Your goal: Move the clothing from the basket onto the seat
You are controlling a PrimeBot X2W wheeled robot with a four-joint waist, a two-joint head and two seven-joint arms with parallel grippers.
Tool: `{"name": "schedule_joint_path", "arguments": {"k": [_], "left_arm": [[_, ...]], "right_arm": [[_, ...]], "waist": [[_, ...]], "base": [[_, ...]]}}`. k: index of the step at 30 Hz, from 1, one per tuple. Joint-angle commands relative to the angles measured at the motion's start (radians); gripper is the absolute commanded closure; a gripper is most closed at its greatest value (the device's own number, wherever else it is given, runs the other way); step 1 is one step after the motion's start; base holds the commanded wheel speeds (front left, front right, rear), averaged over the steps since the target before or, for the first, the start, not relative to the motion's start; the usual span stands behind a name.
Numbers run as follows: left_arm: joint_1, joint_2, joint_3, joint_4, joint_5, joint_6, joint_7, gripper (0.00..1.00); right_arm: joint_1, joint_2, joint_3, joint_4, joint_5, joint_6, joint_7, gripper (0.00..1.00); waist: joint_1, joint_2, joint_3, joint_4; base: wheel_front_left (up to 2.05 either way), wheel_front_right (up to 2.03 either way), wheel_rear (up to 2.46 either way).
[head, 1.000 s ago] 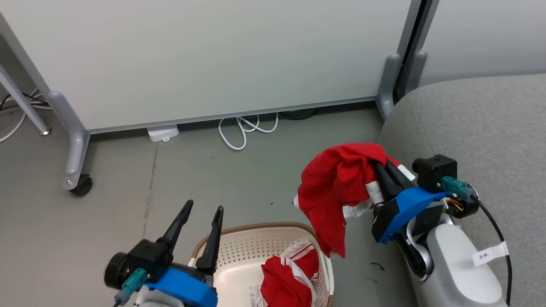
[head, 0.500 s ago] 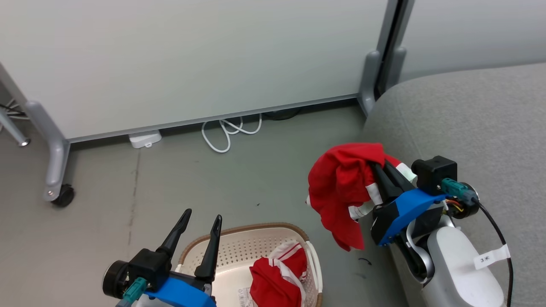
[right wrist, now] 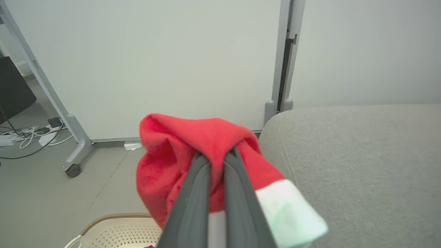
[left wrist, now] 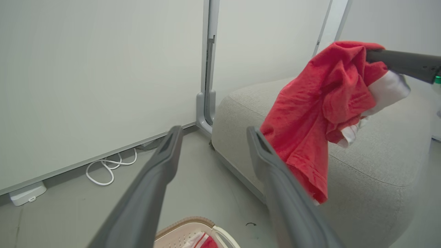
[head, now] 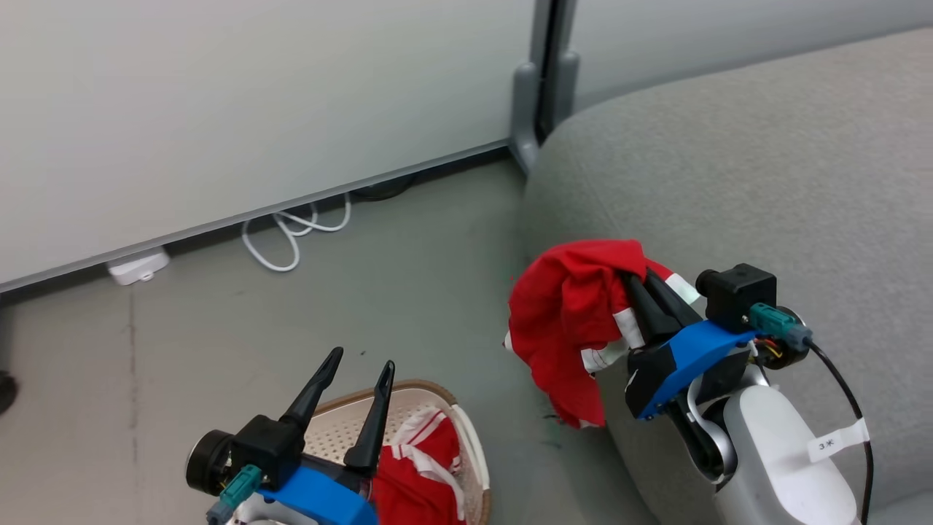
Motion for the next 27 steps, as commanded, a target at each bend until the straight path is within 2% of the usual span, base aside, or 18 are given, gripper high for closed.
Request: {"name": "schedule_joint_path", "arguments": {"k": [1, 14, 27], "left_arm": [[-0.019, 0.009, -0.003, -0.004, -0.006, -0.007, -0.005, 0.0], [-0.047, 0.026, -0.017, -0.001, -0.002, -0.004, -0.005, 0.0], [-0.048, 0.037, -0.018, -0.005, -0.002, -0.004, -0.005, 0.0]], "right_arm": [[-0.002, -0.003, -0.001, -0.006, 0.007, 0.0, -0.008, 1.0], [-0.002, -0.003, 0.029, -0.02, 0.046, 0.0, -0.029, 1.0], [-0.001, -0.003, 0.03, -0.022, 0.064, 0.0, -0.039, 1.0]], "waist": [[0.0, 0.0, 0.016, -0.047], [0.0, 0.0, 0.047, -0.202], [0.0, 0.0, 0.052, -0.249]], "base": [[0.0, 0.0, 0.0], [0.0, 0.0, 0.0], [0.0, 0.0, 0.0]]}}
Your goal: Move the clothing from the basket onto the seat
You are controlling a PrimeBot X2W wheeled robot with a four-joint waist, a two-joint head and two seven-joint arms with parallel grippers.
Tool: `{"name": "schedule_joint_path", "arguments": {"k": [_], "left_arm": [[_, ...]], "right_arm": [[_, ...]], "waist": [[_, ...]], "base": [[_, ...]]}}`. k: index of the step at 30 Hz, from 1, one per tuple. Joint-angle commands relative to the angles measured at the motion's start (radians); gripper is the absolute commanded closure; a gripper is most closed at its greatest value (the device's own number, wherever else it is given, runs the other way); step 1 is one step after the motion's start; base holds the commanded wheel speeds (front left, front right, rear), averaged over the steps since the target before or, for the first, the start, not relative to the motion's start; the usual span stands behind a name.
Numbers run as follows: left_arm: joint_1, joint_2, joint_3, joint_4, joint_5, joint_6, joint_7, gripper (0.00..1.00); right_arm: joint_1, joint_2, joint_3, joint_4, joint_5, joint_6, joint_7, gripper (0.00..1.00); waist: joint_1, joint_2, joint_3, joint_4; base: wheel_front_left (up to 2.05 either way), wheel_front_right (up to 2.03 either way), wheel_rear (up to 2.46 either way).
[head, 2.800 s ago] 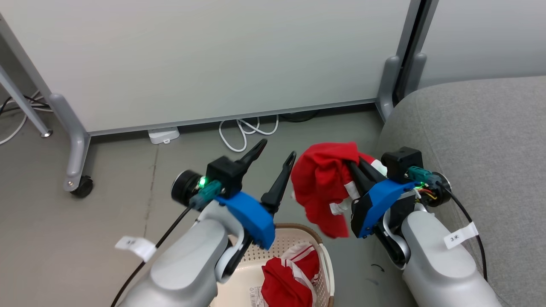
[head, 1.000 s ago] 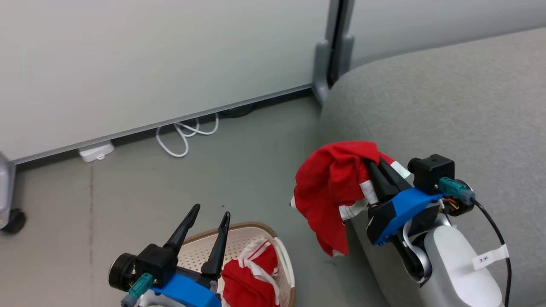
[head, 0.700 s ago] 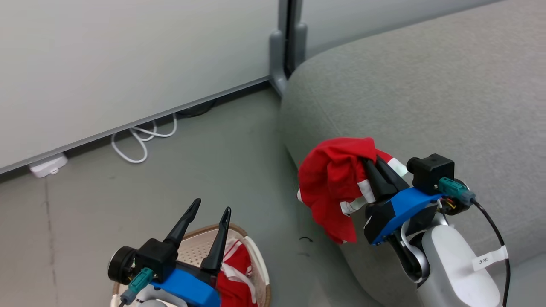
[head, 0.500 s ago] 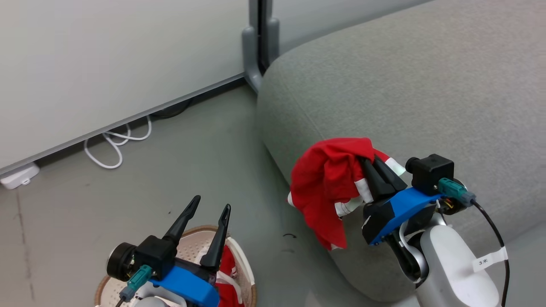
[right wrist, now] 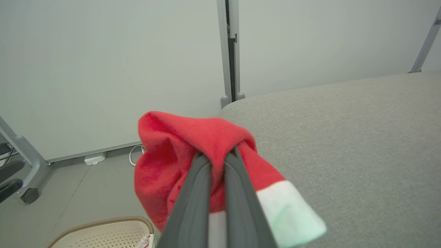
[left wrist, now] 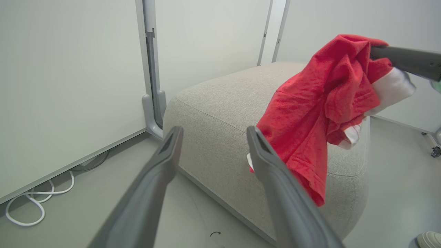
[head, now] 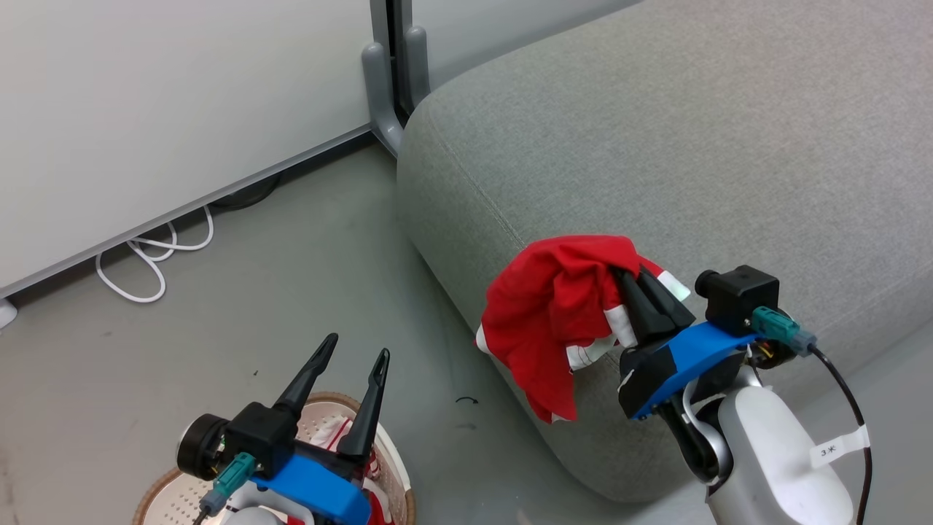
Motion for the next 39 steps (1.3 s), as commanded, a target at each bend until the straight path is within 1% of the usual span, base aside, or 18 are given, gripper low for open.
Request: {"name": "schedule_joint_path", "arguments": {"k": [1, 5, 10, 12, 14, 19, 22, 29, 32, 34, 36, 39], "left_arm": [[-0.014, 0.008, 0.002, -0.006, 0.003, -0.001, -0.005, 0.0], [-0.023, 0.012, 0.004, -0.012, 0.004, -0.001, -0.005, 0.0], [-0.051, 0.031, -0.002, -0.028, 0.007, -0.001, -0.005, 0.0], [-0.068, 0.045, -0.007, -0.036, 0.009, -0.001, -0.005, 0.0], [-0.088, 0.056, -0.014, -0.046, 0.01, -0.001, -0.005, 0.0], [-0.143, 0.085, -0.013, -0.077, 0.02, -0.001, -0.005, 0.0], [-0.168, 0.102, -0.024, -0.095, 0.026, -0.001, -0.005, 0.0], [-0.224, 0.133, -0.052, -0.14, 0.037, -0.001, -0.005, 0.0], [-0.244, 0.145, -0.054, -0.16, 0.039, -0.001, -0.005, 0.0], [-0.256, 0.146, -0.045, -0.177, 0.044, 0.004, -0.005, 0.0], [-0.263, 0.147, -0.038, -0.194, 0.048, 0.006, -0.005, 0.0], [-0.273, 0.149, -0.033, -0.215, 0.052, 0.007, -0.005, 0.0]], "right_arm": [[-0.012, -0.002, 0.0, -0.001, 0.012, 0.0, -0.01, 1.0], [-0.049, -0.002, -0.013, 0.012, 0.026, 0.0, -0.025, 1.0], [-0.142, -0.002, -0.065, 0.043, 0.093, 0.0, -0.053, 1.0], [-0.199, -0.002, -0.101, 0.065, 0.098, 0.0, -0.063, 1.0], [-0.259, -0.003, -0.157, 0.095, 0.088, 0.0, -0.075, 1.0], [-0.434, -0.003, -0.305, 0.17, 0.029, 0.0, -0.083, 1.0], [-0.53, -0.04, -0.398, 0.22, -0.029, 0.0, -0.084, 1.0], [-0.694, -0.172, -0.584, 0.319, -0.153, 0.0, -0.114, 1.0], [-0.734, -0.201, -0.669, 0.325, -0.194, 0.0, -0.135, 1.0], [-0.76, -0.234, -0.707, 0.332, -0.201, 0.0, -0.143, 1.0], [-0.766, -0.265, -0.74, 0.356, -0.208, 0.0, -0.146, 1.0], [-0.75, -0.287, -0.794, 0.38, -0.23, 0.0, -0.155, 1.0]], "waist": [[0.0, 0.0, 0.005, -0.002], [0.0, 0.0, 0.024, 0.006], [0.0, 0.0, 0.082, 0.031], [0.0, 0.0, 0.115, 0.043], [0.0, 0.0, 0.15, 0.06], [0.0, 0.0, 0.244, 0.094], [0.0, 0.0, 0.291, 0.116], [0.0, 0.0, 0.394, 0.177], [0.0, 0.0, 0.426, 0.199], [0.0, 0.0, 0.45, 0.216], [0.0, 0.0, 0.474, 0.227], [0.0, 0.0, 0.507, 0.235]], "base": [[0.0, 0.0, 0.0], [0.0, 0.0, 0.0], [0.0, 0.0, 0.0], [0.0, 0.0, 0.0], [0.0, 0.0, 0.0], [0.0, 0.0, 0.0], [0.0, 0.0, 0.0], [0.0, 0.0, 0.0], [0.0, 0.0, 0.0], [0.0, 0.0, 0.0], [0.0, 0.0, 0.0], [0.0, 0.0, 0.0]]}}
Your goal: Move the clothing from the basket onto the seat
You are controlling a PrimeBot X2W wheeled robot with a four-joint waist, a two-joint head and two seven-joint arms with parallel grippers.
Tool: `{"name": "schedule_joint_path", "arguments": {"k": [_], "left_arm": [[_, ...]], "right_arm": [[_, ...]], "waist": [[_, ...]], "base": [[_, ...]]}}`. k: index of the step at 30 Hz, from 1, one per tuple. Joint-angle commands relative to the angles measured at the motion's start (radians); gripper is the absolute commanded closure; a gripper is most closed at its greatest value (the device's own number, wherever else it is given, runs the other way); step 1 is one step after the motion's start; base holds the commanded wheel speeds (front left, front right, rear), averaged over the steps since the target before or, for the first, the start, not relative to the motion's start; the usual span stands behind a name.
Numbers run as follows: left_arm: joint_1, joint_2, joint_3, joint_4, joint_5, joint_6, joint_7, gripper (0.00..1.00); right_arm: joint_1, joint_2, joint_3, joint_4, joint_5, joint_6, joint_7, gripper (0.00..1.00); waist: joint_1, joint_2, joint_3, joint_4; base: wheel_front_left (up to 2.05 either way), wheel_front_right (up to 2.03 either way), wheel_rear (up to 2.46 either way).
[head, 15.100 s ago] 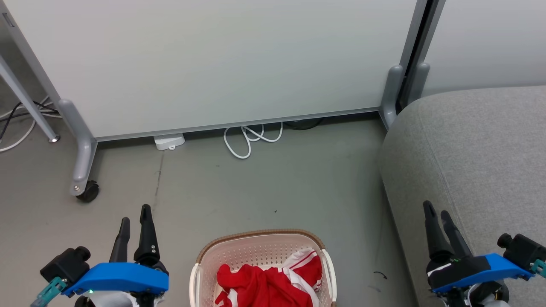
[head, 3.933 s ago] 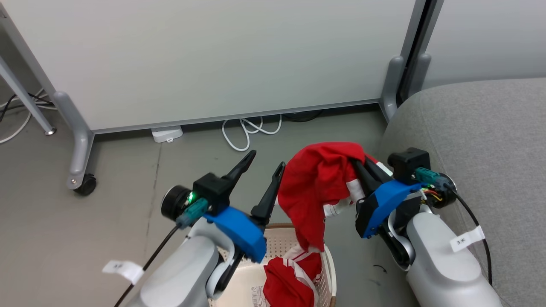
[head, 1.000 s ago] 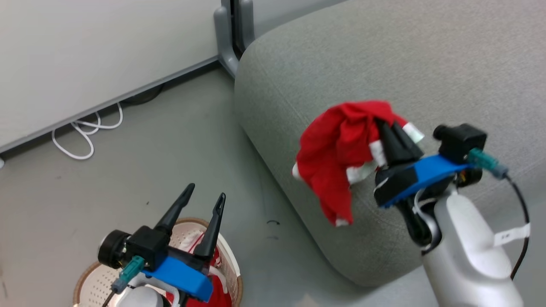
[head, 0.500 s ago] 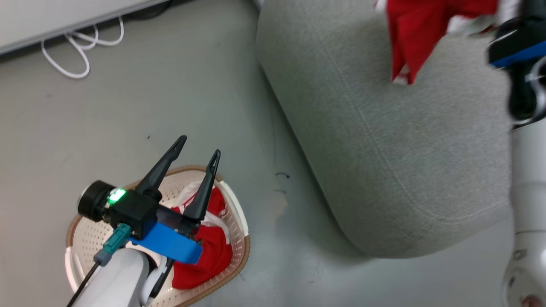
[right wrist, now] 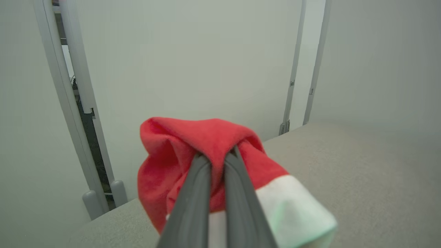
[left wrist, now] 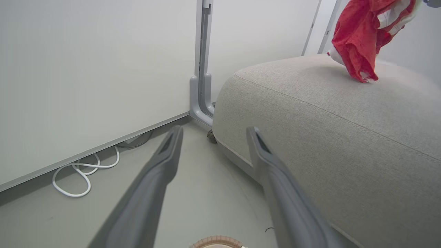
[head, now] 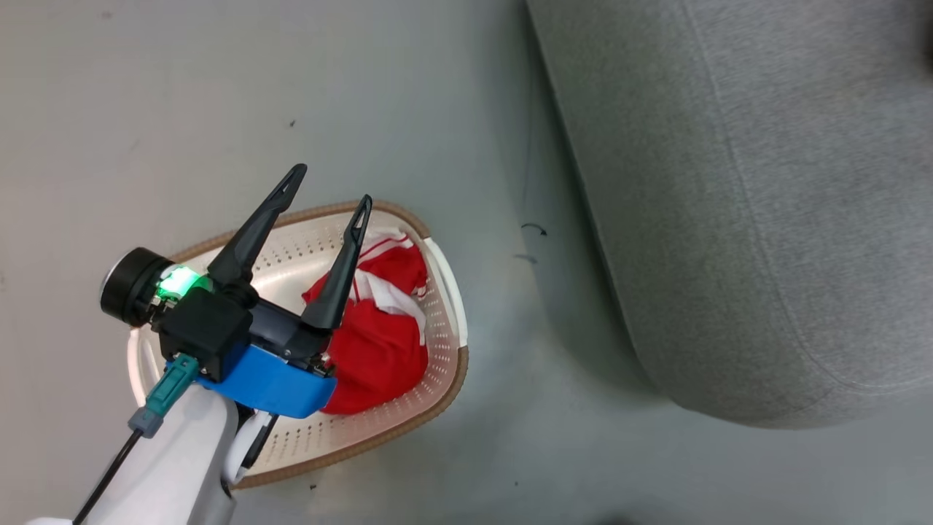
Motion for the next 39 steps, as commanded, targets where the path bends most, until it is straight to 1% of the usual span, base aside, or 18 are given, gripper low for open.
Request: {"name": "schedule_joint_path", "arguments": {"k": [1, 8, 9, 10, 14, 19, 22, 27, 33, 39], "left_arm": [[-0.022, 0.003, 0.004, -0.013, 0.003, 0.001, -0.005, 0.0], [-0.024, 0.013, 0.017, -0.021, -0.001, -0.001, -0.005, 0.0], [-0.024, 0.013, 0.018, -0.022, 0.0, -0.002, -0.005, 0.0], [-0.024, 0.013, 0.018, -0.022, 0.0, -0.002, -0.005, 0.0], [-0.031, 0.011, 0.018, -0.012, 0.002, -0.003, -0.005, 0.0], [-0.021, -0.004, 0.019, 0.005, -0.005, -0.005, -0.005, 0.0], [-0.005, -0.019, 0.02, 0.02, -0.014, -0.006, -0.005, 0.0], [0.03, -0.065, 0.032, 0.047, -0.03, -0.007, -0.005, 0.0], [0.095, -0.111, 0.063, 0.089, -0.048, -0.008, -0.005, 0.0], [0.174, -0.15, 0.107, 0.118, -0.055, -0.009, -0.005, 0.0]], "right_arm": [[0.019, -0.015, -0.022, 0.017, -0.031, 0.0, -0.011, 1.0], [0.064, 0.017, -0.092, 0.106, -0.099, 0.0, -0.016, 1.0], [0.065, 0.023, -0.101, 0.125, -0.11, 0.0, -0.009, 0.53], [0.062, 0.032, -0.109, 0.142, -0.115, 0.0, -0.002, 0.0], [0.057, 0.037, -0.11, 0.184, -0.151, 0.0, -0.015, 0.0], [0.06, 0.043, -0.095, 0.22, -0.186, 0.0, -0.026, 0.0], [0.082, 0.047, -0.079, 0.237, -0.206, 0.0, -0.031, 0.0], [0.144, 0.061, -0.018, 0.253, -0.231, 0.0, -0.043, 0.0], [0.252, 0.093, 0.067, 0.221, -0.219, 0.0, -0.051, 0.0], [0.382, 0.162, 0.181, 0.106, -0.159, 0.0, -0.051, 0.0]], "waist": [[-0.0002, 0.0, 0.047, 0.023], [-0.0002, 0.0, 0.085, 0.026], [-0.0002, 0.0, 0.087, 0.027], [-0.0002, 0.0, 0.088, 0.027], [-0.0002, 0.0, 0.077, 0.028], [-0.0002, 0.0, 0.037, 0.029], [-0.0002, 0.0, -0.005, 0.035], [-0.0002, 0.0, -0.1, 0.051], [-0.0002, 0.0, -0.226, 0.06], [-0.0002, 0.0, -0.335, 0.067]], "base": [[0.0, 0.0, 0.0], [0.0, 0.0, 0.0], [0.0, 0.0, 0.0], [0.0, 0.0, 0.0], [0.0, 0.0, 0.0], [0.0, 0.0, 0.0], [0.0, 0.0, 0.0], [0.0, 0.0, 0.0], [0.0, 0.0, 0.0], [0.0, 0.0, 0.0]]}}
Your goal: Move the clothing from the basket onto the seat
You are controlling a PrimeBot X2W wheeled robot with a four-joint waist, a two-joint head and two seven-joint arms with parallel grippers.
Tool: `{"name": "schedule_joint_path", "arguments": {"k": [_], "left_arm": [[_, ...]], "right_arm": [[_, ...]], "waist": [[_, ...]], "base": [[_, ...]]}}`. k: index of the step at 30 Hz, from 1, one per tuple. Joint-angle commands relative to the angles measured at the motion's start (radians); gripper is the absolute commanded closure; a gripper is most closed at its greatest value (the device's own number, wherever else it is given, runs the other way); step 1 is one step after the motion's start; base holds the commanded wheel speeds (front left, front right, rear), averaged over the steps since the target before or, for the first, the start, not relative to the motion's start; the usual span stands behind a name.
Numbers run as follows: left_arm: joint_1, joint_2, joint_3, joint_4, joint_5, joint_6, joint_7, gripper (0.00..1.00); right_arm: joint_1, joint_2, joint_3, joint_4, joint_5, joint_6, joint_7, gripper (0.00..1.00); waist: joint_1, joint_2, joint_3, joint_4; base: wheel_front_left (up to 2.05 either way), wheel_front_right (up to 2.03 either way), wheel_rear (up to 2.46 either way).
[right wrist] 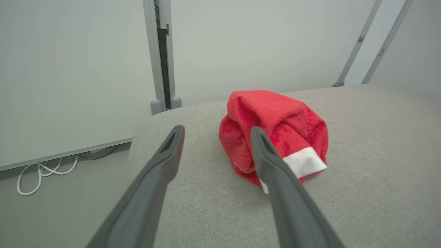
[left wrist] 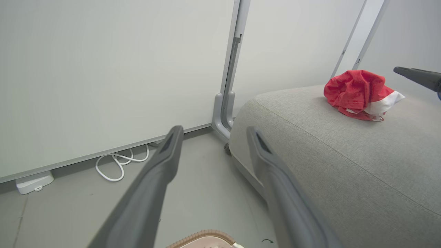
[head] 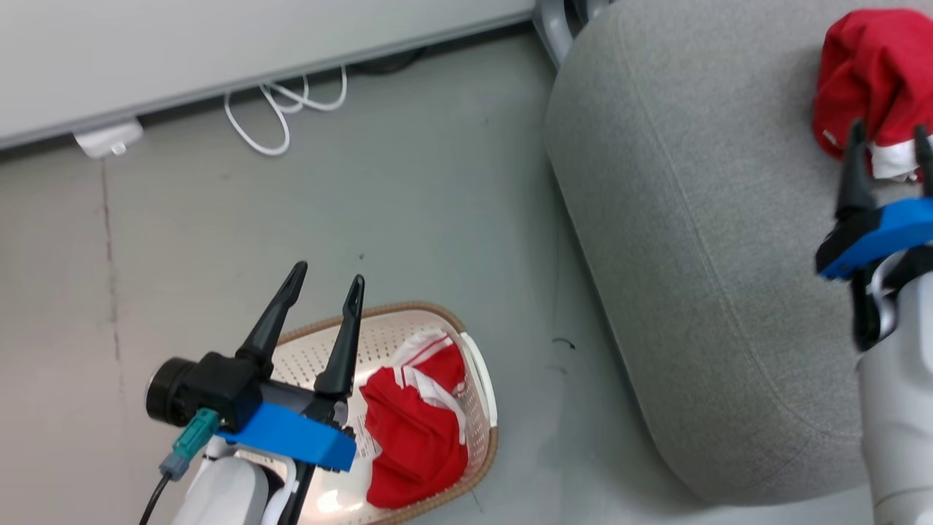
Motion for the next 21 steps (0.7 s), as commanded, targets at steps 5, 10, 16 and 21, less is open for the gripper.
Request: {"name": "schedule_joint_path", "arguments": {"k": [5, 10, 16, 21], "left_arm": [[0.066, -0.026, 0.042, 0.019, -0.002, -0.007, -0.005, 0.0], [0.108, -0.039, 0.079, 0.031, 0.003, -0.005, -0.005, 0.0], [0.138, -0.045, 0.102, 0.047, 0.009, -0.004, -0.005, 0.0], [0.167, -0.048, 0.132, 0.061, 0.016, -0.005, -0.005, 0.0]], "right_arm": [[0.149, 0.035, 0.116, -0.124, 0.063, 0.0, -0.003, 0.0], [0.27, 0.067, 0.178, -0.271, 0.122, 0.0, -0.003, 0.0], [0.432, 0.101, 0.199, -0.438, 0.161, 0.0, 0.012, 0.0], [0.545, 0.116, 0.221, -0.54, 0.172, 0.0, 0.052, 0.0]], "waist": [[0.0001, 0.0, -0.125, 0.024], [0.0001, 0.0, -0.171, 0.051], [0.0001, 0.0, -0.214, 0.103], [0.0001, 0.0, -0.243, 0.139]], "base": [[0.0, 0.0, 0.0], [0.0, 0.0, 0.0], [0.0, 0.0, 0.0], [0.0, 0.0, 0.0]]}}
